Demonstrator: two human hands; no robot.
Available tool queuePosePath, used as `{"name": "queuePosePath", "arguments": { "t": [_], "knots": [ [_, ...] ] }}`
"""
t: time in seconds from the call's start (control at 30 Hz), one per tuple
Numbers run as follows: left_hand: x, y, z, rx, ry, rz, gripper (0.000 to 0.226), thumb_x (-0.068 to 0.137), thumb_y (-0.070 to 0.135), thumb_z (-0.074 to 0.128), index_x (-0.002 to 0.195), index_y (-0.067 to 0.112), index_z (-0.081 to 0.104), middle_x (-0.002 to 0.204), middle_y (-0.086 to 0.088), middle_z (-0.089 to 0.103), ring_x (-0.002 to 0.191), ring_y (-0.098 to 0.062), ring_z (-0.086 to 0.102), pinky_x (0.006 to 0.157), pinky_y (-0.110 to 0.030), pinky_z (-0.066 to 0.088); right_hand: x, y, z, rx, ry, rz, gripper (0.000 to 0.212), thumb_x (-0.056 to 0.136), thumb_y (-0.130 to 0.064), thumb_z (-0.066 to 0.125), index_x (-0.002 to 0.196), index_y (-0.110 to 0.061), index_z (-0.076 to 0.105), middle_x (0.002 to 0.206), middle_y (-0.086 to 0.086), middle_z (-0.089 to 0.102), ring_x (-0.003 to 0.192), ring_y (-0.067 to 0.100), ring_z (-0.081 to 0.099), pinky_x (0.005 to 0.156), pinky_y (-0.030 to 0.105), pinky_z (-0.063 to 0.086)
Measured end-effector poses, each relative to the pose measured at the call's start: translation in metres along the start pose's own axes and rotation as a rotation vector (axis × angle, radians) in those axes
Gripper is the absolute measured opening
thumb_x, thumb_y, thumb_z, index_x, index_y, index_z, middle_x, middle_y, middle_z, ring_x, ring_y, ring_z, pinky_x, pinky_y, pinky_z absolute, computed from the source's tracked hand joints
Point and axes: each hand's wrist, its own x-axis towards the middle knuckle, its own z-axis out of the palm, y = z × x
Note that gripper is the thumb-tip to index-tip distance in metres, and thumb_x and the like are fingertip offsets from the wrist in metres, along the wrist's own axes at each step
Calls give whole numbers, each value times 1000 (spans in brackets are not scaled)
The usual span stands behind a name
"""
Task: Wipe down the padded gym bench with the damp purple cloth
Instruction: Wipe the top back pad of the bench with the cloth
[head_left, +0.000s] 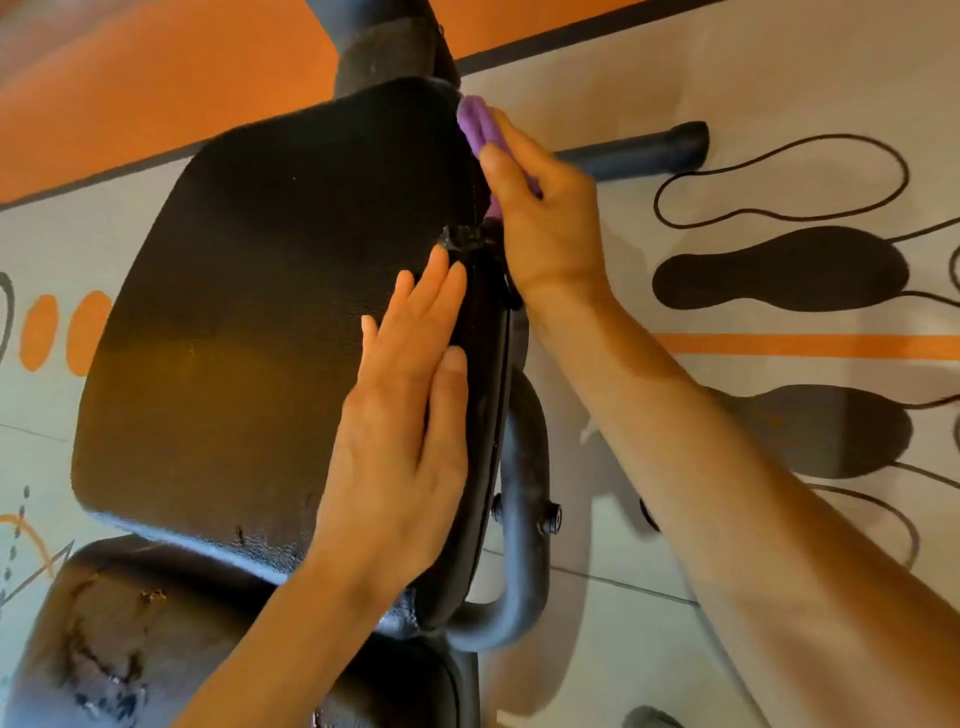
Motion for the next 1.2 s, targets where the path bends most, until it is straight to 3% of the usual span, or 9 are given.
{"name": "queuePosePath", "arguments": {
  "t": [0.13,0.33,0.5,0.67,0.73,0.77,0.83,1.03,1.2],
  "knots": [
    [-25,-19,-24,-44,11,-14,49,105,21,36,153,28,28,160,21,25,150,4,11,124,-24,4,-107,-5,7,113,-47,10,38,102,-9,41,139,-10,48,135,-5,59,111,8,61,91,32,44],
    [-74,-36,-20,13,-63,-3,50,105,23,32,154,28,23,163,19,14,153,-4,4,124,-27,0,-89,-6,23,30,178,35,35,101,-17,45,135,-14,55,107,-13,69,94,-5,65,69,7,51],
    [-73,-43,-16,51,-50,35,50,105,25,29,155,22,22,165,9,12,154,-10,3,125,-34,0,-207,10,71,134,255,-58,41,94,-9,53,135,-17,48,146,1,47,138,15,42,112,29,38],
    [-75,-44,-14,64,-21,47,49,106,24,28,155,21,24,165,9,14,154,-8,3,126,-37,2,-88,5,47,-25,448,-45,31,99,-15,51,127,-6,60,74,1,67,58,-4,52,59,12,44],
    [-75,-44,-14,64,-21,54,49,107,24,27,155,20,24,165,7,14,154,-9,3,126,-36,1,-107,10,54,72,418,-94,33,99,-6,47,132,-2,54,101,9,72,65,-7,58,59,15,47],
    [-74,-44,-14,59,-23,59,49,107,24,27,155,19,24,165,6,14,154,-9,2,126,-35,0,-143,18,62,126,390,-67,36,99,-1,46,135,-1,49,122,10,66,86,-4,66,75,33,50],
    [-75,-44,-14,45,-30,61,49,106,24,28,155,19,24,165,5,13,154,-9,2,126,-34,0,-217,21,79,197,336,-17,44,95,3,47,138,-2,42,141,10,52,125,12,56,108,22,39],
    [-76,-47,-13,38,-2,85,49,107,22,29,155,17,24,165,3,15,154,-11,4,126,-36,0,-134,16,57,100,449,-74,33,98,-1,48,130,0,55,92,-3,73,77,-1,69,64,4,46],
    [-77,-50,-19,-33,-63,96,49,106,21,29,155,15,23,166,-1,11,154,-17,0,126,-44,-3,-231,24,91,53,393,-63,40,93,0,52,133,4,47,144,14,47,137,19,44,110,26,39]
  ]
}}
